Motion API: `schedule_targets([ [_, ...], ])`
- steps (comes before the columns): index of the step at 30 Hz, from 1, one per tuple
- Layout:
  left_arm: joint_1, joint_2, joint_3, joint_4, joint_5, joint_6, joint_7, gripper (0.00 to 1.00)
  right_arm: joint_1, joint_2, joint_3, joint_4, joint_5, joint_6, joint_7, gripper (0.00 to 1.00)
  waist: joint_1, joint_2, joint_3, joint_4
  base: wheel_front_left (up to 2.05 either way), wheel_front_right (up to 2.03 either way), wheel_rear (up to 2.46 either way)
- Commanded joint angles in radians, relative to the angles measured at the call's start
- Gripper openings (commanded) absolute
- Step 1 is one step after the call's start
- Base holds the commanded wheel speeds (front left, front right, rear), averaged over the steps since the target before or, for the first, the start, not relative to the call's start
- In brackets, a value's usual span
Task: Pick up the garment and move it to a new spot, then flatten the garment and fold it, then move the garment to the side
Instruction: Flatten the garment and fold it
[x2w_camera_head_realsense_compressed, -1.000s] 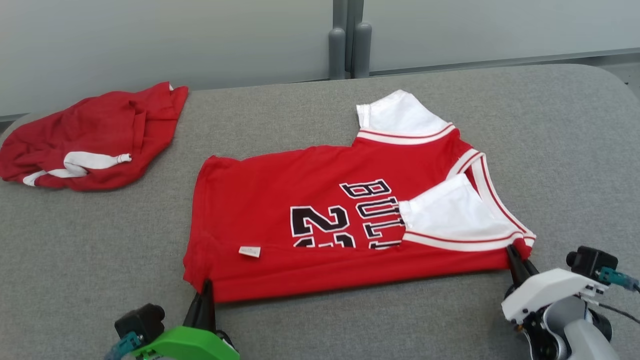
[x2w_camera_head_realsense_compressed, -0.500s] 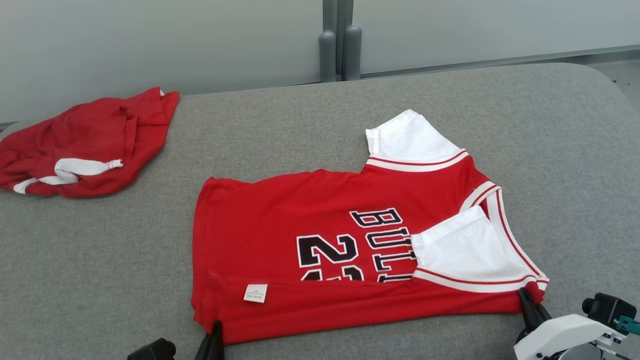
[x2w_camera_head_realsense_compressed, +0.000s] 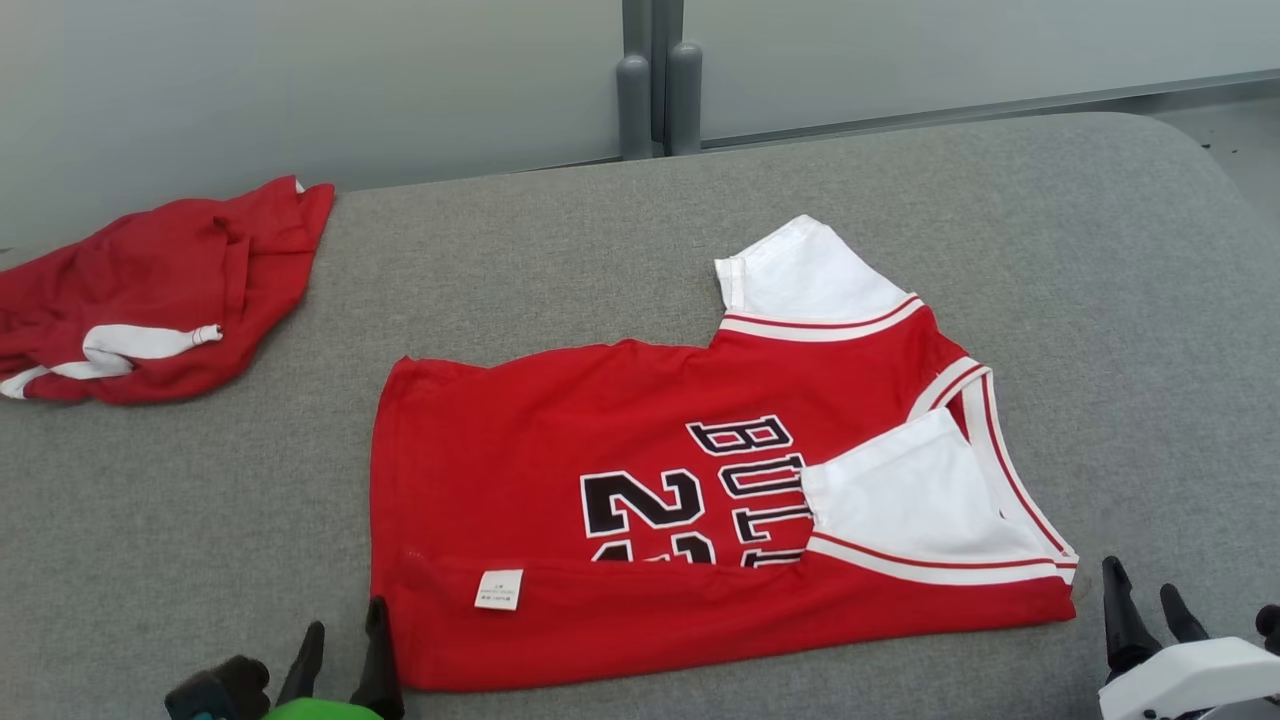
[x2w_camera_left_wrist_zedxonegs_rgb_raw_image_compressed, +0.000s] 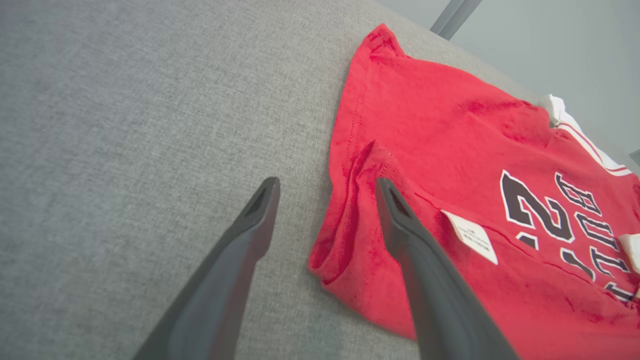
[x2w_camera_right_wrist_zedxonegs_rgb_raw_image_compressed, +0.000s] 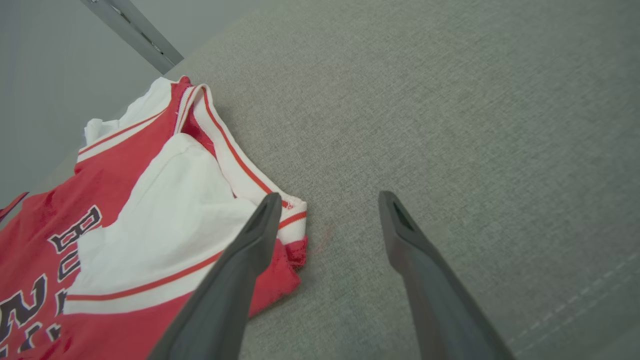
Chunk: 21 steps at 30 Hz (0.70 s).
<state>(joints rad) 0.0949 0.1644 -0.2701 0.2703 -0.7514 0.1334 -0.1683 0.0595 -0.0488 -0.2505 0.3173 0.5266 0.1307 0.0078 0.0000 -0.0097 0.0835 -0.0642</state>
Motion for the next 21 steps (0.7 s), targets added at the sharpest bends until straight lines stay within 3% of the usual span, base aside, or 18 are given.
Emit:
schedule_targets([
  [1,-0.032,0.033,0.006,-0.037,0.02,0.013,0.01,1.0,0.007,-0.003,-0.021,-0.046,-0.023,0.0,0.009,1.0,0.0,0.0097,0.004,-0.007,0.0,0.0,0.0],
  [9,-0.231,0.107,-0.041,-0.064,0.096,0.015,0.127,1.0,-0.037,-0.028,0.01,-0.212,-0.075,0.0,0.072,1.0,0.0,0.0097,0.023,-0.017,0.0,0.0,0.0],
  [21,-0.583,0.104,-0.117,0.212,0.148,-0.01,0.299,1.0,-0.149,-0.094,0.172,-0.313,-0.079,0.0,0.149,1.0,0.0,0.0097,0.125,-0.064,0.0,0.0,0.0],
])
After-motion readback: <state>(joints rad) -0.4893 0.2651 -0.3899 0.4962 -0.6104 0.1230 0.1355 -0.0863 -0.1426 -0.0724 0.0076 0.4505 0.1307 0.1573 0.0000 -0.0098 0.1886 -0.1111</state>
